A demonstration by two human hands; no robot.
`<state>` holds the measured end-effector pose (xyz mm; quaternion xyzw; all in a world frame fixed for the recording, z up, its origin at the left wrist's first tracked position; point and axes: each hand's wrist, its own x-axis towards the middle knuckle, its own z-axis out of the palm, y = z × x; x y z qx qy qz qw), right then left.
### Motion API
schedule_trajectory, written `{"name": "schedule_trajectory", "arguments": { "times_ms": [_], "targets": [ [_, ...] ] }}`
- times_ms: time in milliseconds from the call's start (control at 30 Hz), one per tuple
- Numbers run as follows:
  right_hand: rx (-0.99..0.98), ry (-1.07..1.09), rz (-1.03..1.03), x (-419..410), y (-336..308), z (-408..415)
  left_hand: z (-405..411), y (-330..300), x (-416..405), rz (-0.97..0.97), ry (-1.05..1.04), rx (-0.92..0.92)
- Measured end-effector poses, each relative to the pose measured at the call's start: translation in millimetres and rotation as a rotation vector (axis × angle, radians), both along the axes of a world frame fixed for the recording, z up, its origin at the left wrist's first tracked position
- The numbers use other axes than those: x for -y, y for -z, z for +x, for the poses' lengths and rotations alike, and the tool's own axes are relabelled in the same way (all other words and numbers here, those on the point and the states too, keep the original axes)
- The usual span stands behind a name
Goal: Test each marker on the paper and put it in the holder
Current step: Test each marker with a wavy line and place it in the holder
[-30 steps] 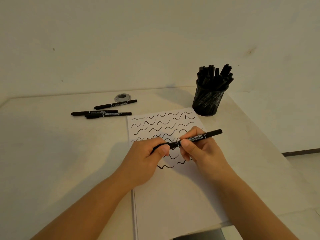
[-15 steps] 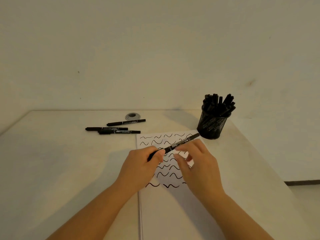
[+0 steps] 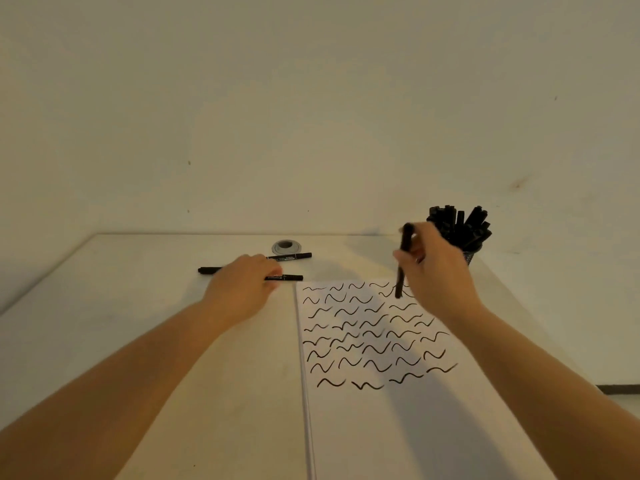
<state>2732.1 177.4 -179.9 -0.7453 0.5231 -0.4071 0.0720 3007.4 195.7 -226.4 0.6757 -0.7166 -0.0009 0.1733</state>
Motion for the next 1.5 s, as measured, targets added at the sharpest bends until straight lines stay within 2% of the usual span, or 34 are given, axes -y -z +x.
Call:
{"name": "schedule_trajectory", "arguments": {
  "times_ms": [100,200,300,467,567,733,933,1067,1233,1367,1500],
  "targets": [
    [0.184,0.057,0.036,17.2,-15.8,-16.1,24.9,9.2,19.0,0.014,-0.064,0.157],
    [0.319,0.098,0.024,27.1,-26.2,-29.0,32.3,17.2,25.0,0.040,-0.088,0.228],
    [0.430,0.134,-0.057,33.1,-33.2,-35.7,31.8,21.8,28.6,0.047,-0.100,0.208],
    [0.440,0.212,-0.121,43.8,-32.8,-44.7,27.8,25.7,28.0,0.042,-0.109,0.152],
    [0.391,0.223,-0.145,47.5,-29.5,-47.3,21.6,25.2,26.1,-0.021,-0.110,0.079],
    [0.053,0.226,-0.075,50.6,-20.9,-43.2,-0.4,12.9,23.1,-0.044,-0.086,-0.059],
    [-0.132,0.312,-0.093,57.9,-9.7,-36.5,-28.5,-3.7,11.1,0.005,0.060,-0.254],
    [-0.271,0.346,-0.156,61.1,0.1,-37.4,-39.1,-3.9,1.9,0.024,0.180,-0.299],
    [-0.445,0.366,-0.124,64.9,9.5,-45.6,-48.4,-1.5,-9.7,0.012,0.238,-0.388],
    [-0.424,0.354,-0.169,55.4,6.1,-47.4,-59.2,-4.8,-19.4,0.005,0.238,-0.500],
    [-0.142,0.273,-0.261,19.3,2.5,-33.9,-73.1,-8.8,-32.2,-0.028,0.212,-0.631]
  ]
}}
